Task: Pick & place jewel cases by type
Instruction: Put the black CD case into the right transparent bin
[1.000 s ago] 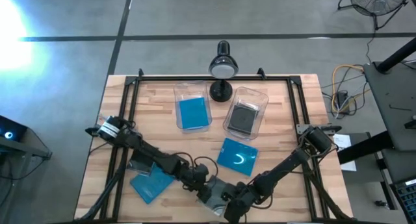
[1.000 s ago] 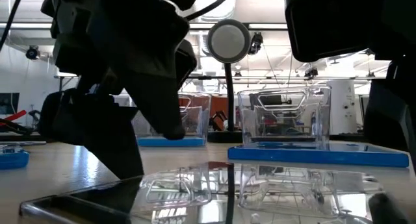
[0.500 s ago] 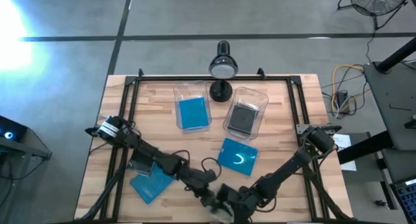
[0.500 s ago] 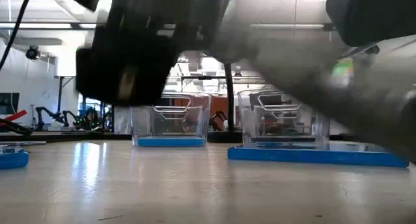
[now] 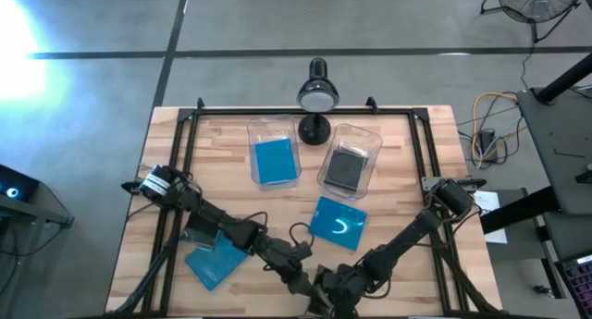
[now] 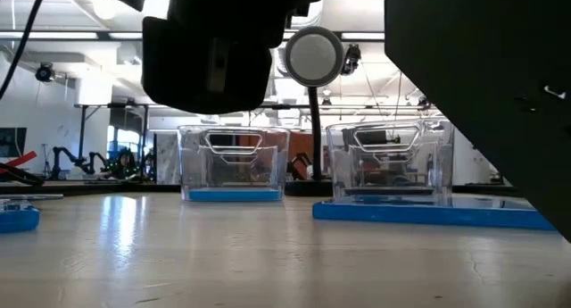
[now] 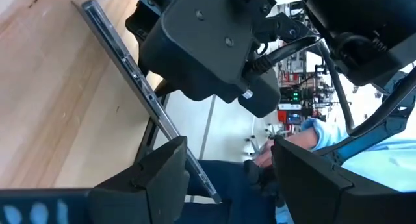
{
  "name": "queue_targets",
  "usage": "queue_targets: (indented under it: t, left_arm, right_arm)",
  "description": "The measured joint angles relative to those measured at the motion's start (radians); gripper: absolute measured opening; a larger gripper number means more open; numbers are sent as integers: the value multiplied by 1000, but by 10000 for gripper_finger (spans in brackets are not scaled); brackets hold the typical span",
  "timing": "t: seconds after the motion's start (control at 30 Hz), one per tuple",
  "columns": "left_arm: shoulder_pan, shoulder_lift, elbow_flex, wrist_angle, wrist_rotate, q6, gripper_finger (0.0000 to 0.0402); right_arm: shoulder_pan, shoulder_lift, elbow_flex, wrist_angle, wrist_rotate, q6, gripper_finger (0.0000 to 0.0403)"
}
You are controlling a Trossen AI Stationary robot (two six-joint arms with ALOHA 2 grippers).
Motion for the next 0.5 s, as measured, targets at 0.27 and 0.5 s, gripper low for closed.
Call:
queue_targets:
  t: [0.27,0.5]
  left_arm:
    - [0,4,-2,26,0,20,213]
    - [0,5,-2,101,-20,39,213]
  right_arm:
    - [-2,1,-2,33,4,-81,77]
    - [-8,6,-1,103,124,-213,73]
